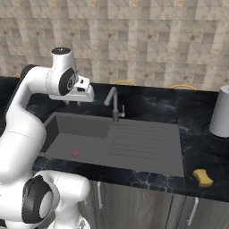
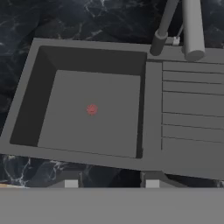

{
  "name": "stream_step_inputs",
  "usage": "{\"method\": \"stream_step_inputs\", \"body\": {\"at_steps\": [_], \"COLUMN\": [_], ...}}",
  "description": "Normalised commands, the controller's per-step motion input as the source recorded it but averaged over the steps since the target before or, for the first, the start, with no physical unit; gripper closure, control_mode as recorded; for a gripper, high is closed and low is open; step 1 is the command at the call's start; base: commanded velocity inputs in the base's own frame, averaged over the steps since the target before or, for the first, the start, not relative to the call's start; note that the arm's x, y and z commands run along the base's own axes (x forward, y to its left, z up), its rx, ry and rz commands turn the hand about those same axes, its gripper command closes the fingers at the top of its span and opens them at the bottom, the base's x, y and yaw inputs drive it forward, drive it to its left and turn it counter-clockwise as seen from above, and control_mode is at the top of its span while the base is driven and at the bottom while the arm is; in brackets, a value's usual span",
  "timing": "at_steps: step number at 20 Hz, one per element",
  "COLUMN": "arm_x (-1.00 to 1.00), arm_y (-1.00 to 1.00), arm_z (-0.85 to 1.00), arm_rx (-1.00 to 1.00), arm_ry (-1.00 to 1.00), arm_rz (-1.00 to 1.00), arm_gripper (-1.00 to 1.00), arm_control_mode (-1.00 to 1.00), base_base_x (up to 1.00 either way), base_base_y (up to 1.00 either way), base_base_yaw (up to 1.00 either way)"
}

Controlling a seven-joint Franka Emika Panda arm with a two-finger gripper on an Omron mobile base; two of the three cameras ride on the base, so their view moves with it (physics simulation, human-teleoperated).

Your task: Soak the sponge with water for a few seconds and then drop it inside the sink.

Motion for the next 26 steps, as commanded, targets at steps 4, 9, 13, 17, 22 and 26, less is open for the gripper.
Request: {"method": "stream_step_inputs", "body": {"at_steps": [4,9,13,17,22,26], "arm_x": [0.0,0.0,0.0,-0.08,-0.24,-0.26], "arm_y": [0.0,0.0,0.0,0.0,-0.04,-0.05], "arm_z": [0.0,0.0,-0.05,-0.18,-0.12,-0.06], "arm_rx": [0.0,0.0,0.0,0.0,0.01,0.01], "arm_ry": [0.02,0.02,0.01,0.0,0.0,0.0], "arm_rz": [0.0,0.0,0.0,0.0,0.0,0.0], "arm_gripper": [-1.0,-1.0,-1.0,-1.0,-1.0,-1.0], "arm_control_mode": [-1.0,-1.0,-1.0,-1.0,-1.0,-1.0], "base_base_x": [0.0,0.0,0.0,0.0,0.0,0.0], "base_base_y": [0.0,0.0,0.0,0.0,0.0,0.0], "base_base_yaw": [0.0,0.0,0.0,0.0,0.0,0.0]}}
